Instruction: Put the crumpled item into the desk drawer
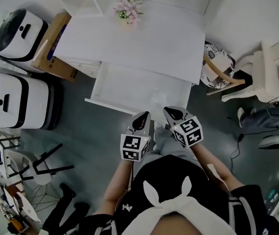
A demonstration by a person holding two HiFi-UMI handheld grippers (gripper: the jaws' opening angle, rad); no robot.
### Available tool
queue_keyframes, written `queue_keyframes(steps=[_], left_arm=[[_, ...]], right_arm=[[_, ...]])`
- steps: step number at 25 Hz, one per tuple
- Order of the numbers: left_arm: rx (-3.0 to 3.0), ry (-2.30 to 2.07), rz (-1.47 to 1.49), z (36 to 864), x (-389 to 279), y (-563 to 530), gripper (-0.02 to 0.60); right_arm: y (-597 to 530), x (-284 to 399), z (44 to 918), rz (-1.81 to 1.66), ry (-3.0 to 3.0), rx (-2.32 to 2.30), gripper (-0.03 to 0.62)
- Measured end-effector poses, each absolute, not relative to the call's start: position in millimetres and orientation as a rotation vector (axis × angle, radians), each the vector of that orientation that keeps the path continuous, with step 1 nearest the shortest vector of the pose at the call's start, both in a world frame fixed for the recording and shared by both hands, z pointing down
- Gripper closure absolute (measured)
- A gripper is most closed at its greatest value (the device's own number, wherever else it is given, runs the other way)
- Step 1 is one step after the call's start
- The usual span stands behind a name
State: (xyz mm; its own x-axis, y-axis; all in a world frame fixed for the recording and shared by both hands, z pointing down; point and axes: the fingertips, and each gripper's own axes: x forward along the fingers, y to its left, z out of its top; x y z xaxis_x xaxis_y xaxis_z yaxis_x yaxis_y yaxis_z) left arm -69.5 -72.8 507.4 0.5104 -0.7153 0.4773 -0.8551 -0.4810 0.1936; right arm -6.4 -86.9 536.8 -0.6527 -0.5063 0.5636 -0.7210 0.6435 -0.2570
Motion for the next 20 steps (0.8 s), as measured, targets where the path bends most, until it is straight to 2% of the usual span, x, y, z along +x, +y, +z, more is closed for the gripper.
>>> queue_keyframes(steps=[8,20], left_arm=[[2.352,-1.302,0.472,504.9,-65.9,-62.0,0.577],[2.342,-1.289,0.448,502.0,-56.1,-48.7,0.577]], right_arm=[[-75.4,5.4,523.8,0.509,-2.427,0.984,0.586],[-69.2,25.9,513.8,0.510,-2.442,1.054,0.586]])
